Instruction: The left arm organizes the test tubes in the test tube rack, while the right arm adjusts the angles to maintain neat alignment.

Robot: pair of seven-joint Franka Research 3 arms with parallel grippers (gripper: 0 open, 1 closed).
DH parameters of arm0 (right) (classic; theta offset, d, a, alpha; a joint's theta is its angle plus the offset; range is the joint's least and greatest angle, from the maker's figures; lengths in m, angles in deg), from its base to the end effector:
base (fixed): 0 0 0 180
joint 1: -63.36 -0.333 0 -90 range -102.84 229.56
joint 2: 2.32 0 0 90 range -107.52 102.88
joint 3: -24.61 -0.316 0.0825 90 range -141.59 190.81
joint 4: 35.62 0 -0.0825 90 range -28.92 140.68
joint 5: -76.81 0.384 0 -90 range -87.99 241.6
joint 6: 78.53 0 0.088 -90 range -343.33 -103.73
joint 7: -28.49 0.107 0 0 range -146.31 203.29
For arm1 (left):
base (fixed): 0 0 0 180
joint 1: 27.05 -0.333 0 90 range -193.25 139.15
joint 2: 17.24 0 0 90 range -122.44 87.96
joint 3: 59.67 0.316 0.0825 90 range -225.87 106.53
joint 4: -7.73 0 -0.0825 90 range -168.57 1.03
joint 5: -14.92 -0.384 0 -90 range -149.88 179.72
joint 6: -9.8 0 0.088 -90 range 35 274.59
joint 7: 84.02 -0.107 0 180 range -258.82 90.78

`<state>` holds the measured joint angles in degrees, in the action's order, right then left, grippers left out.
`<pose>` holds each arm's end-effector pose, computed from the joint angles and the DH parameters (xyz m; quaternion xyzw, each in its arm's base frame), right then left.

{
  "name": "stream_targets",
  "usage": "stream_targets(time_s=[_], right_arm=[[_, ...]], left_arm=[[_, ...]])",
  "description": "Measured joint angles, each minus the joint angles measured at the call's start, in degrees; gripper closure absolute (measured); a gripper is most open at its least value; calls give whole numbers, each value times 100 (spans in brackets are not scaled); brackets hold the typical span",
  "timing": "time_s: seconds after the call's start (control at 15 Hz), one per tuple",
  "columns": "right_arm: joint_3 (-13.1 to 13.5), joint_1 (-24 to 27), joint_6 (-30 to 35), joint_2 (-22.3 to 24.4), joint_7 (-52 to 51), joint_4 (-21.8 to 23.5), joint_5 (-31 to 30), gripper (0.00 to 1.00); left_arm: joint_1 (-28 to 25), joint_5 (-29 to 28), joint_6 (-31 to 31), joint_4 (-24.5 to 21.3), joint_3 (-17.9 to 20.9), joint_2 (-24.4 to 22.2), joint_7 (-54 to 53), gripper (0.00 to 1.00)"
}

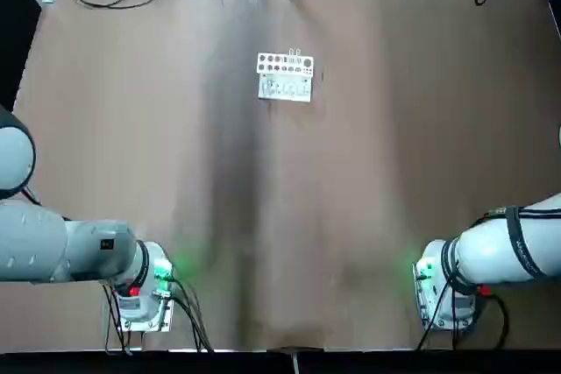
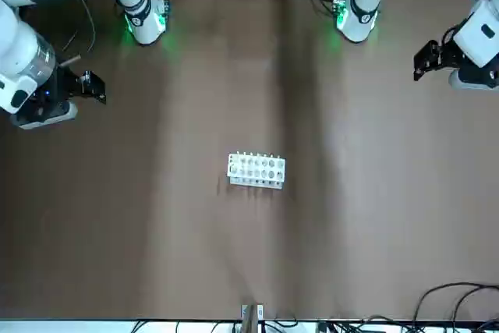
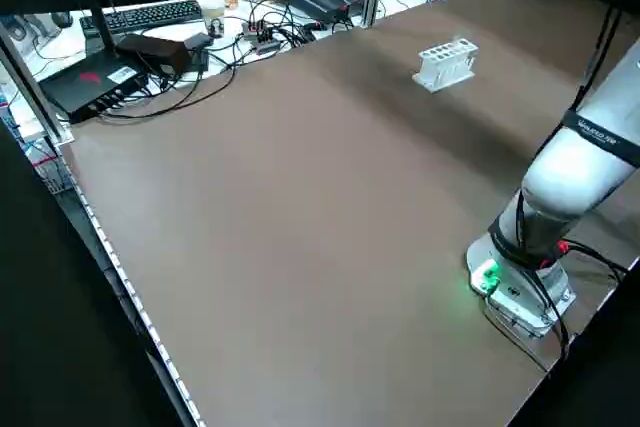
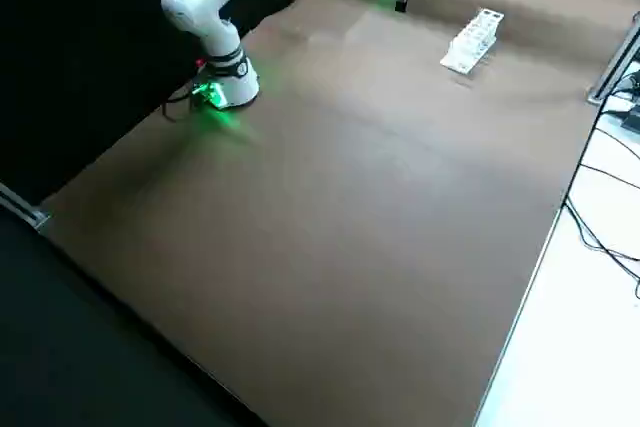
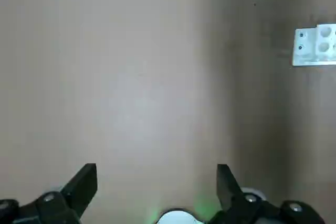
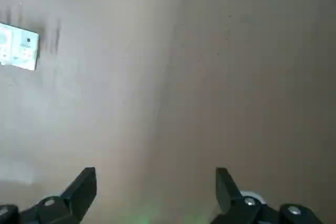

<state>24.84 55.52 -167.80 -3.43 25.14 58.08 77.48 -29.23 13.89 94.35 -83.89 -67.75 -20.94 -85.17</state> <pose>0.5504 0.0748 0.5824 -0.9943 -0.0952 0.0485 0.0040 0.5216 -0.0545 0.6377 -0.9976 0.0606 0.0291 0.0147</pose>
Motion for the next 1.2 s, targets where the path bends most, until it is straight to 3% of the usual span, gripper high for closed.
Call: stream_targets(time_s=[0.47, 0.67, 0.87, 1.2], right_arm=[[13, 1, 0, 0, 0, 0, 0, 0], [12, 0, 0, 0, 0, 0, 0, 0], [9, -1, -1, 0, -1, -1, 0, 0], [8, -1, -3, 0, -1, -2, 0, 0]], left_arm=[[17, 55, -2, -70, -45, 75, 1, 0], [145, 601, 2, -92, -93, 312, 137, 0], [911, 773, 164, -41, -265, 881, 1576, 0], [1962, 767, 1023, 235, -283, 1564, 2453, 0]])
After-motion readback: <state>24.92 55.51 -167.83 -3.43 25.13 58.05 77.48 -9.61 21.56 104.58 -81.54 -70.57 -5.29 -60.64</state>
